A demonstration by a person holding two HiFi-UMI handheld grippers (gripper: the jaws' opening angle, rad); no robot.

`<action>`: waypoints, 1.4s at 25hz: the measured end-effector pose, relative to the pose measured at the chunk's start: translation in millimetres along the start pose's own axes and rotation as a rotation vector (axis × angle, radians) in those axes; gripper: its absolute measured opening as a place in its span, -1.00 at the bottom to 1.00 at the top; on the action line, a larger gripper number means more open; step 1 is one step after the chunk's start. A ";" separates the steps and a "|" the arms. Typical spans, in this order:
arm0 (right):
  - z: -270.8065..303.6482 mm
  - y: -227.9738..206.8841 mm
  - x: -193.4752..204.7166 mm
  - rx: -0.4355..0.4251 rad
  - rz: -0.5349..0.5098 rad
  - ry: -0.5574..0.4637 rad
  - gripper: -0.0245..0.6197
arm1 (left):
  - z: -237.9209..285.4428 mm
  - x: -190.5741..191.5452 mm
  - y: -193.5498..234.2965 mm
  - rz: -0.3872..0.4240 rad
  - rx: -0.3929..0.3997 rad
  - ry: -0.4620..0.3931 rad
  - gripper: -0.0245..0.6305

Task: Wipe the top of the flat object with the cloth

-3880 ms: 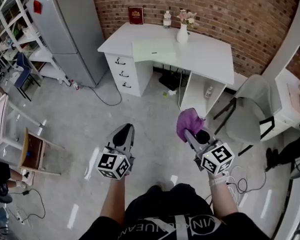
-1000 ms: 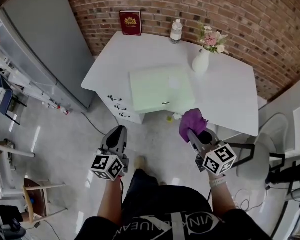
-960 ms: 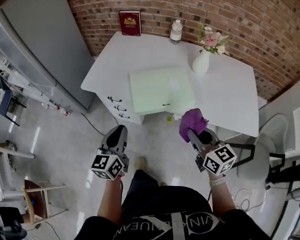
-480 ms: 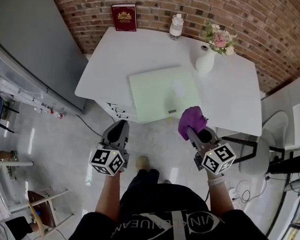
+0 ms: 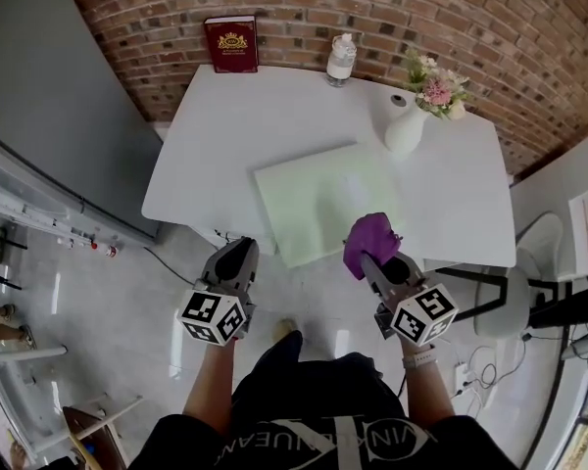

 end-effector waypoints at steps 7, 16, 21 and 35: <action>50.2 8.4 -15.7 -0.072 0.013 0.184 -0.68 | 25.6 9.7 9.2 0.069 0.050 0.072 -0.82; 123.9 -1.1 -44.7 -0.198 -0.039 0.336 -0.68 | 53.4 13.2 19.3 0.059 0.028 0.102 -0.82; 164.2 -2.7 -66.7 -0.275 -0.077 0.392 -0.68 | 71.5 13.2 35.2 0.062 -0.009 0.151 -0.82; 257.9 -0.8 -64.1 -0.417 -0.123 0.598 -0.68 | 98.3 20.6 48.5 -0.009 -0.079 0.144 -0.82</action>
Point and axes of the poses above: the fingertips, and each gripper's own axes: z forward along the fingers, y to its left, x out of its underside, the point moved 6 cm from there along -z, backward along the fingers, and after that the axes turned 5 degrees about y, right-handed, at the moved point
